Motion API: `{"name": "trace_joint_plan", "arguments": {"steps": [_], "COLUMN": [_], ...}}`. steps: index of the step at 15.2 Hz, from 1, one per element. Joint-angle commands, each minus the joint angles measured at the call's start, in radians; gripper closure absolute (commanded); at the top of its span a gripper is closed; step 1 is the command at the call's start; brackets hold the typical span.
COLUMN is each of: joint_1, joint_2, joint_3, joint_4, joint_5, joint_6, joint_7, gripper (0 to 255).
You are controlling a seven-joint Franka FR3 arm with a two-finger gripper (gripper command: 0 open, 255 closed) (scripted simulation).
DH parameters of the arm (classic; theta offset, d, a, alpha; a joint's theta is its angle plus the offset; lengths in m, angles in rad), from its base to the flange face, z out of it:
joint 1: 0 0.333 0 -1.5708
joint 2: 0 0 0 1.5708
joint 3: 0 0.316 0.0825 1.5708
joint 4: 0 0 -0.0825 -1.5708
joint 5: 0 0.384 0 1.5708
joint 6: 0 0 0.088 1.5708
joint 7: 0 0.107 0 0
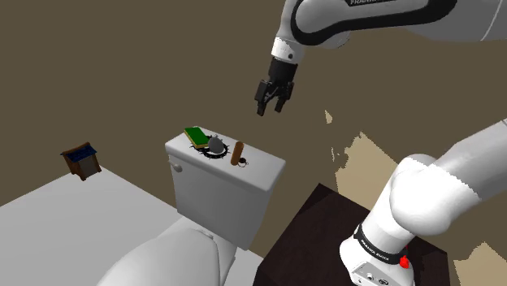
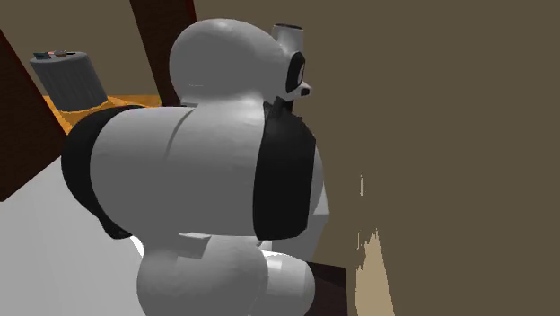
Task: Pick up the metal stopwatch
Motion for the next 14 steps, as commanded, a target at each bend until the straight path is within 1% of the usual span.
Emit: {"name": "trace_joint_plan", "arguments": {"steps": [1, 8, 14], "joint_1": [-0.002, -0.005, -0.016], "joint_2": [0.072, 0.327, 0.554], "joint_3": [-0.012, -0.042, -0.054], "joint_4": [0.017, 0.135, 0.289], "joint_5": [0.013, 0.076, 0.147], "joint_6": [0.056, 0.192, 0.261], "joint_7": [-0.015, -0.063, -0.11], "gripper": [0, 0, 0]}}
